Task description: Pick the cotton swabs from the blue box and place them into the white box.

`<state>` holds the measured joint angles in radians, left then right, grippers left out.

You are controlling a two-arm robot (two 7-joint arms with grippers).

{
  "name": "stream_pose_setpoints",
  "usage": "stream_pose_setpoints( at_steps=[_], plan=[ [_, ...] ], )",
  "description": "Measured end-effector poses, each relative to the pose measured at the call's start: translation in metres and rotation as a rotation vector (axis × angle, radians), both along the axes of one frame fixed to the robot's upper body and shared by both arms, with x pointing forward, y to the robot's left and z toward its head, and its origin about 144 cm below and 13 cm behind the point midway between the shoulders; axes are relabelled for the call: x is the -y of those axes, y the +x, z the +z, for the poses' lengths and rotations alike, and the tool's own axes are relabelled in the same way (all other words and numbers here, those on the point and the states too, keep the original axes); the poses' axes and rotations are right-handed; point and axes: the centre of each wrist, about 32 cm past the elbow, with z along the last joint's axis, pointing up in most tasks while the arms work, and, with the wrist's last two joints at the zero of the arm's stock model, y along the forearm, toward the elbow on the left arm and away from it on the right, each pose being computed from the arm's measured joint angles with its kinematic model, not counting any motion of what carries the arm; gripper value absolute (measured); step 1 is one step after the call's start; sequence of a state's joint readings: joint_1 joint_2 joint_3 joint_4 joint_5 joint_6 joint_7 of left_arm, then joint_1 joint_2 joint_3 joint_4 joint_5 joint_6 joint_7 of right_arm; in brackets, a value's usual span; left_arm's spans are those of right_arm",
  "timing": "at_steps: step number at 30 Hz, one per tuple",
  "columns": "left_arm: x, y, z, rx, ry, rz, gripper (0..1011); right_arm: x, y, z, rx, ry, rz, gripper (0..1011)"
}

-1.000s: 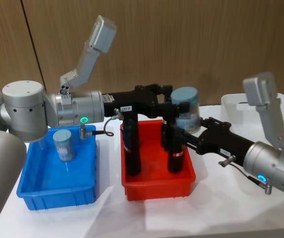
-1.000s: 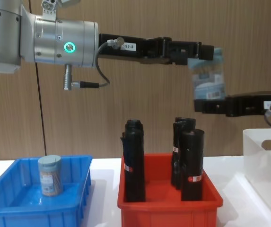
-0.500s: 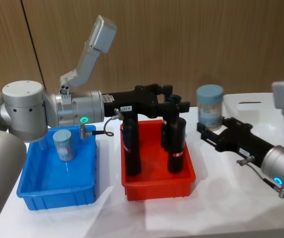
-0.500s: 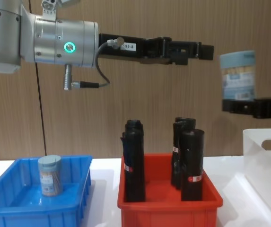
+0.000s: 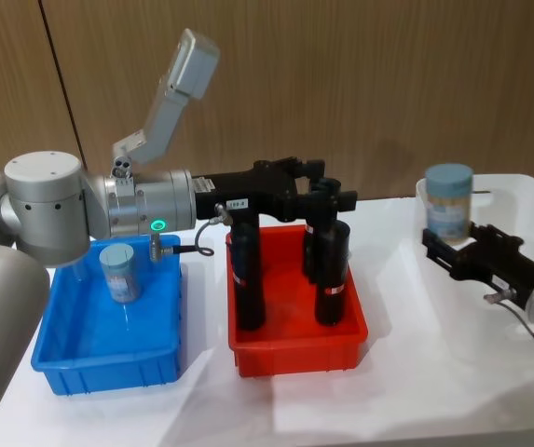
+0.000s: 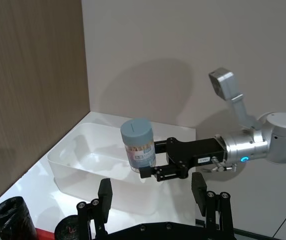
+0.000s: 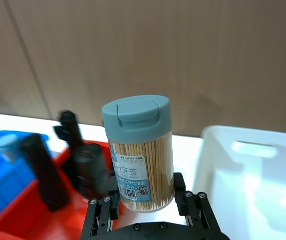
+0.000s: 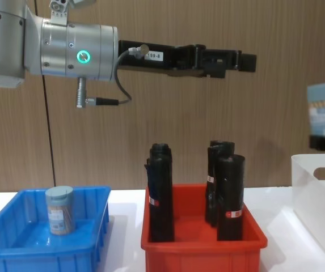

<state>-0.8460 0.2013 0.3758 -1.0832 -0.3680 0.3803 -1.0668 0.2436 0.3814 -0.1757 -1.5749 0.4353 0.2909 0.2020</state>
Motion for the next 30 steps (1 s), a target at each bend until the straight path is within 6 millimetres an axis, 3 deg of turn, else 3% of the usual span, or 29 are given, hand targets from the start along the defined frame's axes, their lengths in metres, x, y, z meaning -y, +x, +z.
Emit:
stream_pose_setpoints(
  at_steps=[18, 30],
  plan=[
    [0.000, 0.000, 0.000, 0.000, 0.000, 0.000, 1004, 0.038, 0.042, -0.019, -0.175, -0.143, -0.227, 626],
    [0.000, 0.000, 0.000, 0.000, 0.000, 0.000, 1004, 0.055, 0.060, -0.030, -0.241, -0.185, -0.305, 952]
  ],
)
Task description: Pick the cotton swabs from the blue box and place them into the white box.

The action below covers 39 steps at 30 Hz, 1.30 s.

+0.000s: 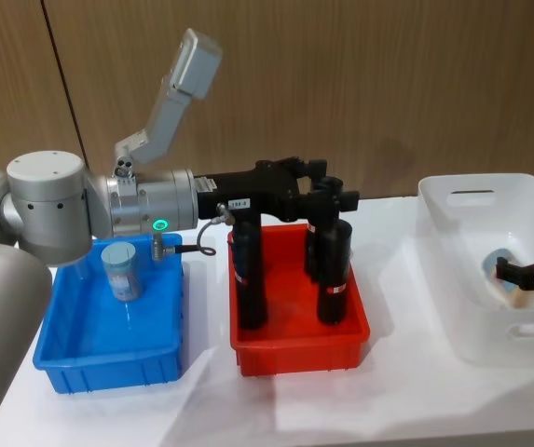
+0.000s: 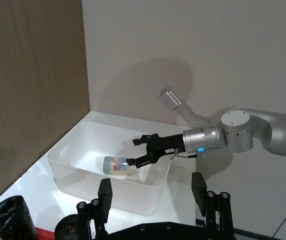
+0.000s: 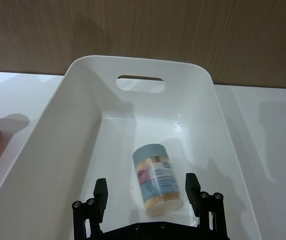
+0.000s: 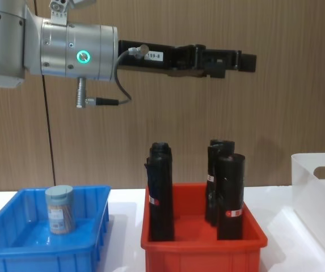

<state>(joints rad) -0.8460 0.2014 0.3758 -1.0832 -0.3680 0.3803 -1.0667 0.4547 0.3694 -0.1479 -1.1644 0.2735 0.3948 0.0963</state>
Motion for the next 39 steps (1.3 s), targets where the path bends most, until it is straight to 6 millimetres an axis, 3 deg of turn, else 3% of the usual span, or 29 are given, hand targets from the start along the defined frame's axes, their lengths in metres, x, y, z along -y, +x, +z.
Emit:
stream_pose_setpoints(
  at_steps=[3, 39],
  plan=[
    [0.0000, 0.0000, 0.0000, 0.000, 0.000, 0.000, 1004, 0.0018, 0.0014, -0.0009, 0.001, -0.006, -0.008, 1002],
    [0.0000, 0.0000, 0.0000, 0.000, 0.000, 0.000, 1004, 0.0067, 0.0047, -0.0023, 0.013, -0.028, -0.032, 1002]
  ],
)
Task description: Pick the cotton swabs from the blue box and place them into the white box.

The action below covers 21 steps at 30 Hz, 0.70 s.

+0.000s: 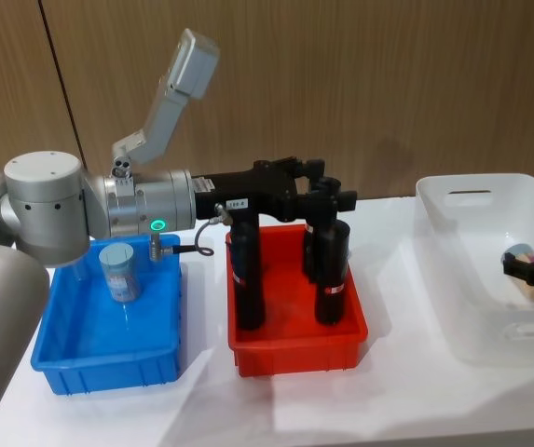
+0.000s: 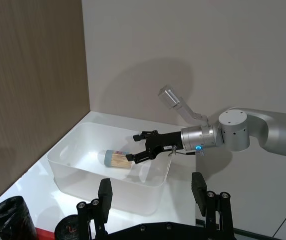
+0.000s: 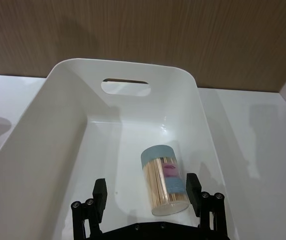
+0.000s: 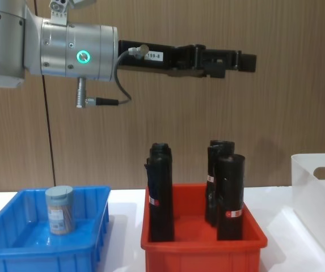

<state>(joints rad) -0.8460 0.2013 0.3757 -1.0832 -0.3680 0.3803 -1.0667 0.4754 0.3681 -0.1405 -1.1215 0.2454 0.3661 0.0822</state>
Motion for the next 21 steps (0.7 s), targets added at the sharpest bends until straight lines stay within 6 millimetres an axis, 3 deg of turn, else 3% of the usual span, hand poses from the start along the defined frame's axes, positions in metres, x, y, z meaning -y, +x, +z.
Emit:
stream_pose_setpoints(
  at_steps=[21],
  plan=[
    [0.000, 0.000, 0.000, 0.000, 0.000, 0.000, 1004, -0.010, -0.017, 0.012, 0.123, -0.045, 0.002, 1002]
  ],
)
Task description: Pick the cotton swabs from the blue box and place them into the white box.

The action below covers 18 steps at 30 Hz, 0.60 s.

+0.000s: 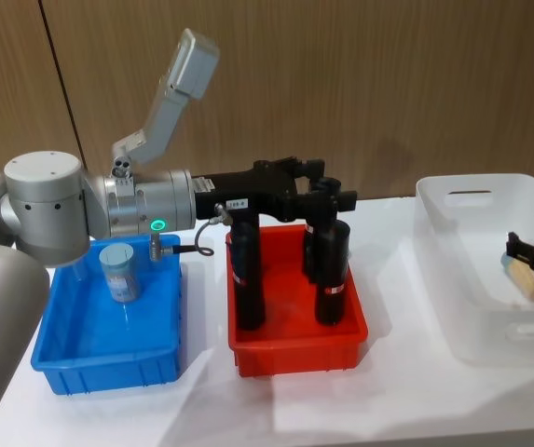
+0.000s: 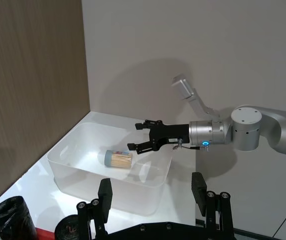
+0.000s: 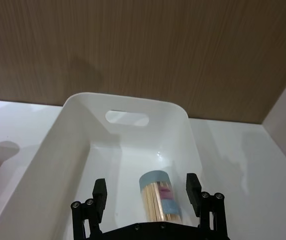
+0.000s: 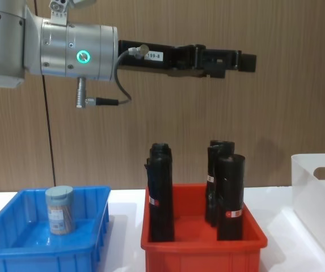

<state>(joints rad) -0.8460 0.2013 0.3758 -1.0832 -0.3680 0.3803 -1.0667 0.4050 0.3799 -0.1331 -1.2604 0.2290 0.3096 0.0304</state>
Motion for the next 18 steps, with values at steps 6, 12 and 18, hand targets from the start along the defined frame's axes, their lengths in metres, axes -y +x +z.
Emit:
stream_pose_setpoints(
  at_steps=[6, 12, 18],
  plan=[
    [0.000, 0.000, 0.000, 0.000, 0.000, 0.000, 1004, -0.003, -0.008, 0.004, 0.052, -0.012, 0.002, 1002],
    [0.000, 0.000, 0.000, 0.000, 0.000, 0.000, 1004, -0.005, -0.015, 0.008, 0.094, -0.020, 0.002, 1002],
    [0.000, 0.000, 0.000, 0.000, 0.000, 0.000, 1004, -0.006, -0.018, 0.009, 0.112, -0.023, 0.002, 1002]
  ],
)
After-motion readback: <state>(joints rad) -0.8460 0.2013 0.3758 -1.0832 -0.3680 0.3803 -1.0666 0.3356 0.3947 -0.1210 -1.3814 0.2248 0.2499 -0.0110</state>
